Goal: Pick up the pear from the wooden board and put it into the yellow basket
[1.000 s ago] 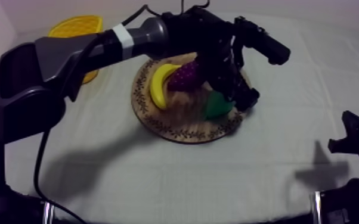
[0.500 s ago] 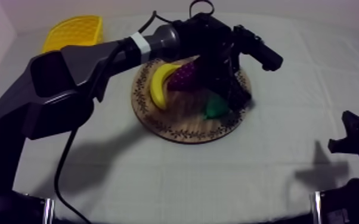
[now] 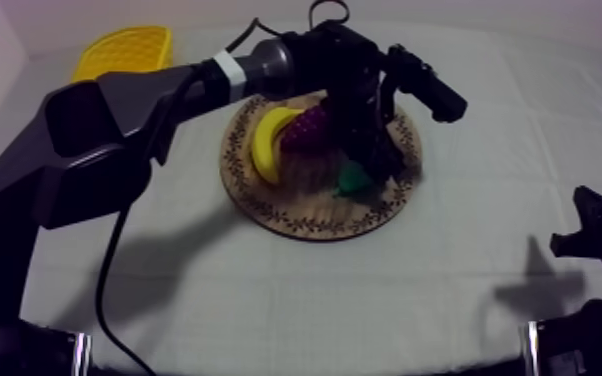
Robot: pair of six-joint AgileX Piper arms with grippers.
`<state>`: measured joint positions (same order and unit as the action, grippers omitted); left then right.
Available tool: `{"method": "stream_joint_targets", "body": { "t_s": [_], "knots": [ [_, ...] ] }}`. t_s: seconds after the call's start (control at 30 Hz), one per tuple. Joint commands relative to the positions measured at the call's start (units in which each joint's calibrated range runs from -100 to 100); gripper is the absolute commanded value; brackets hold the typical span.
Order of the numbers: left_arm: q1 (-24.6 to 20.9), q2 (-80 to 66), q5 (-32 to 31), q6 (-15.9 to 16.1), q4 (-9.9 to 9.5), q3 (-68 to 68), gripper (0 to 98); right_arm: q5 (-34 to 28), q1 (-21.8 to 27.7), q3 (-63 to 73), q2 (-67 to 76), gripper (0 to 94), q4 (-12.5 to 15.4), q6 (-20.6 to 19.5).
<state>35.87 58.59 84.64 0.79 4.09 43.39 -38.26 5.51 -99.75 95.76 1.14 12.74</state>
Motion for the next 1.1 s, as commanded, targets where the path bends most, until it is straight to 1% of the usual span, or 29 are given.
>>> {"method": "stream_joint_targets", "body": {
  "t_s": [0.0, 0.2, 0.37, 0.53, 0.63, 0.93, 1.07],
  "knots": [
    [-0.20, -1.72, -0.11, 0.22, 0.20, -1.25, 59.6, 0.03, 0.00, -0.03, -0.01, 0.3, 0.00, -0.02],
    [-1.74, -10.91, -0.39, 0.79, 0.56, -7.47, 59.4, 0.03, 0.00, -0.03, -0.01, 0.3, 0.00, -0.02],
    [-5.26, -21.22, -0.42, 1.02, 0.90, -11.12, 60.6, 0.03, 0.00, -0.03, -0.01, 0.3, 0.00, -0.02],
    [-10.68, -28.80, -0.33, 1.28, 1.37, -10.40, 59.9, 0.03, 0.00, -0.03, -0.01, 0.3, 0.00, -0.02],
    [-14.32, -31.09, 0.15, 1.32, 1.24, -8.47, 59.4, 0.03, 0.00, -0.03, -0.01, 0.3, 0.00, -0.02],
    [-24.79, -30.45, 0.68, 0.42, -0.68, -1.29, 60.8, 0.03, 0.00, -0.03, -0.01, 0.3, 0.00, -0.02],
    [-28.98, -28.34, 0.70, -0.09, -1.20, 1.17, 61.3, 0.03, 0.00, -0.03, -0.01, 0.3, 0.00, -0.02]
  ]
}}
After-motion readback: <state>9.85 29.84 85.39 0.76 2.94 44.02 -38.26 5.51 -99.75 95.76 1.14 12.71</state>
